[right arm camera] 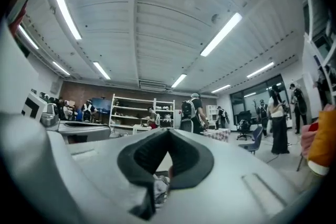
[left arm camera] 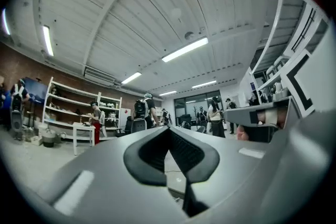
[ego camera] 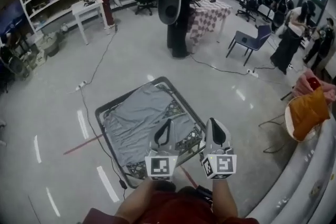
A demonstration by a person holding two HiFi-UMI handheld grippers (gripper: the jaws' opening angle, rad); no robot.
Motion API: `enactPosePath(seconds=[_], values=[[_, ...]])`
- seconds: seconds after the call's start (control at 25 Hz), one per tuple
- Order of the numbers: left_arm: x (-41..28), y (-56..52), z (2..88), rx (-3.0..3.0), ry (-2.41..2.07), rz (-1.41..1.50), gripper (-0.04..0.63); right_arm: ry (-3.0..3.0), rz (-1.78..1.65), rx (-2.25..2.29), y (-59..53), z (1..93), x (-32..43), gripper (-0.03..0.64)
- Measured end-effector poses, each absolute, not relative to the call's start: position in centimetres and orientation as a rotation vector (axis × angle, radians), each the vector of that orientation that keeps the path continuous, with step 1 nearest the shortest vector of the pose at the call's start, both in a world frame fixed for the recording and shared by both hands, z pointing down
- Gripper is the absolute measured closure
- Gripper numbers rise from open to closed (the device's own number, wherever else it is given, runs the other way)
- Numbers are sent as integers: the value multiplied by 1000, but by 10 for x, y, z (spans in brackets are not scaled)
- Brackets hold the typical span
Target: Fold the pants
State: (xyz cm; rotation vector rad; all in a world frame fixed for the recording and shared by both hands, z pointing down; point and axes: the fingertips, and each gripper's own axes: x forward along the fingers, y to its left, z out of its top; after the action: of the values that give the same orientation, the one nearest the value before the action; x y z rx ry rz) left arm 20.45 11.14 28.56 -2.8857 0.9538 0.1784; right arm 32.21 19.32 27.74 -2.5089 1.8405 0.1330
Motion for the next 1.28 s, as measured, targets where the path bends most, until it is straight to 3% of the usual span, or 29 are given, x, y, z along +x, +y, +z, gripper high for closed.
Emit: enactPosePath(seconds=[0.56,1.28], values=[[133,96,277,-2533,1595,122,592,2306,131,-2012,127,279,300,615],[112,117,334,-2407,1793,-108,592,2527,62,-1900,115,336,317,615]])
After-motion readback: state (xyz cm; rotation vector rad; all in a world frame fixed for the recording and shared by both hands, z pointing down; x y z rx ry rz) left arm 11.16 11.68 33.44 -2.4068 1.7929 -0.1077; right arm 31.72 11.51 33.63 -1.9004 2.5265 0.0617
